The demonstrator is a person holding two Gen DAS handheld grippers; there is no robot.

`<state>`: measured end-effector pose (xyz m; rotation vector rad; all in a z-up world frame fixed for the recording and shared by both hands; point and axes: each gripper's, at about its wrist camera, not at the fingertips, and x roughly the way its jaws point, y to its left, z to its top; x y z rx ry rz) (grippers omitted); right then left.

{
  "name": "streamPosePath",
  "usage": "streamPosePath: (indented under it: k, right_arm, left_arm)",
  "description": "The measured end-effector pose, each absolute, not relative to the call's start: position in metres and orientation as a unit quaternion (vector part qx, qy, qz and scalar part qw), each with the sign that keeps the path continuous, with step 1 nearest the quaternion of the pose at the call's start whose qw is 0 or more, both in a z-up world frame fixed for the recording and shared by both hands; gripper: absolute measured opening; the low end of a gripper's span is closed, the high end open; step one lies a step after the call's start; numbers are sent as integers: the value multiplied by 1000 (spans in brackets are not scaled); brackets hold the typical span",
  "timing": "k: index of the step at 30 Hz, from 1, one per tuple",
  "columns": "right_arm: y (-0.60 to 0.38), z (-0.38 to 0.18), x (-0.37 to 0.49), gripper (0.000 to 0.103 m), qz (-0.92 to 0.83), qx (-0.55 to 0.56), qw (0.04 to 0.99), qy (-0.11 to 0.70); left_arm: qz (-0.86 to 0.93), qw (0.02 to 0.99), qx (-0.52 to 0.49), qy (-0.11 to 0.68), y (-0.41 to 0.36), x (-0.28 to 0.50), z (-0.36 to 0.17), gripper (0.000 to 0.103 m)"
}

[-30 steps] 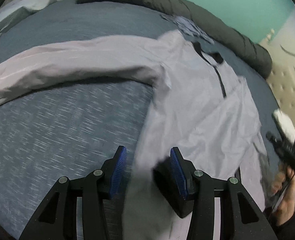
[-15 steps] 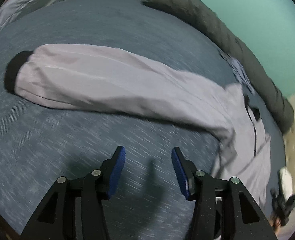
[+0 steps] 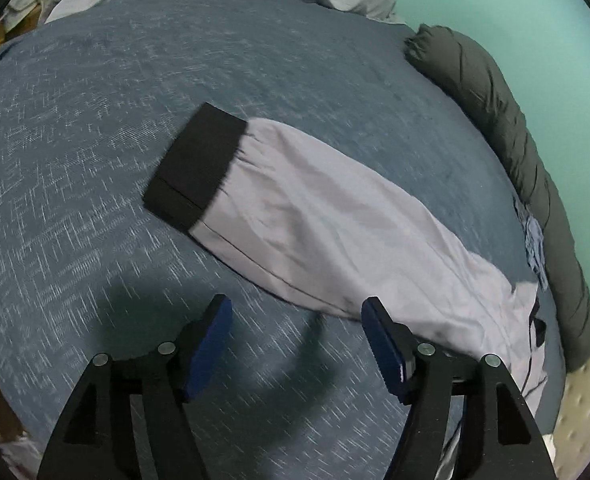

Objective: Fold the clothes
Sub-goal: 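Grasp the other black sleeve cuff with the left tool and lift it, then carry the held cuff across the jacket front and release it with the left tool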

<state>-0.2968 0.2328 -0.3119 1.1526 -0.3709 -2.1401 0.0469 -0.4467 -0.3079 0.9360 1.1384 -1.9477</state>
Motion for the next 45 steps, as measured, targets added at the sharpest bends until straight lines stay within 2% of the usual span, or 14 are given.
streamPosePath:
  k: [4,20,22,24,27,30,39,45]
  right_arm:
    - [231,-311,-296,35,-821,441,334,-139]
    - [221,-314,-292,36,-820,444,340,-123]
    - [221,-315,-291,36,-820,443,342,-121]
    - [219,-315,-291,36,-819,444,343,-120]
    - [218,-316,-291,36,-818,445,345,-119]
    - [219,-317,-291,36,-817,445,345,-121]
    - [224,-317,-293,36,-818,445,342,-130]
    - [233,-316,-297,36,-819,444,335,-141]
  left_arm:
    - [-738,353,353,454,-461,50,-317,71]
    - [-739,371,299,476,-500,44,-330,71]
    - [-744,370,293,472,-503,42,-327,65]
    - [-749,371,290,466,-505,42,-324,41]
    - [-761,363,287,454,-505,39,-317,29]
    - [-777,353,283,436,-503,35,-301,23]
    - [-831,304,268,382,-474,-1,-226,22]
    - [-871,242,259,341,-430,-56,-164,22]
